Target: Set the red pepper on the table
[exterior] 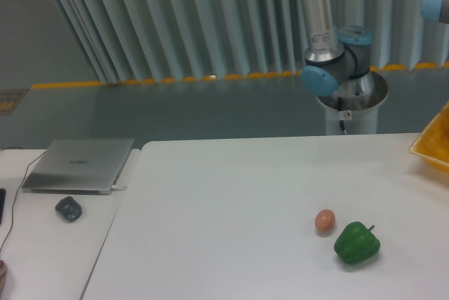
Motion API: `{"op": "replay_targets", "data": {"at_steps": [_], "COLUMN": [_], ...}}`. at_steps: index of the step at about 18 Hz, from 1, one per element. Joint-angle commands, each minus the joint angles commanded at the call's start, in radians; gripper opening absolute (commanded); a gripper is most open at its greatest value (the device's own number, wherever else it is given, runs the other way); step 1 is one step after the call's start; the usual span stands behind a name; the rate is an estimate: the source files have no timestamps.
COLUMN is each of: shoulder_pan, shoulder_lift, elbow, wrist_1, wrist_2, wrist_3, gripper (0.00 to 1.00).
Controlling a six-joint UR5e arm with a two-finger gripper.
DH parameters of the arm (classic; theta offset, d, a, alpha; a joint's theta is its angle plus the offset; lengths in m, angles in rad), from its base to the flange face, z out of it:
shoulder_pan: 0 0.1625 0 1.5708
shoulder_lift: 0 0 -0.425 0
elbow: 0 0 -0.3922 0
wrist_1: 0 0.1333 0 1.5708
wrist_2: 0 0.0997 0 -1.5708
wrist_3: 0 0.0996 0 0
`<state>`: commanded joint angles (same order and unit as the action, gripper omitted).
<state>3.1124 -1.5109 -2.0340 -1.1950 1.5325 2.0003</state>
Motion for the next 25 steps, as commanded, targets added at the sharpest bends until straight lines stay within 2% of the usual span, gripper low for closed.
{"op": "replay_targets", "data": {"at_steps": [5,10,15,19,25], "shoulder_pan": [0.043,0.034,0.015,-0.001,-0.029], "shoulder_lift": [-0.014,-0.018,-0.069,-0.071,-0.089], "elbow": [-0.023,-0.029,-0.025,-0.029,-0.026], "wrist_1": [0.006,0.005,0.014,0.014,0.014], "wrist_2": [-0.093,-0.089,-0.08,-0.029,-0.011], "wrist_3": [0.0,0.0,0.009,0.006,0.011], "gripper": [1.0,1.0,1.0,1.0,1.0]}}
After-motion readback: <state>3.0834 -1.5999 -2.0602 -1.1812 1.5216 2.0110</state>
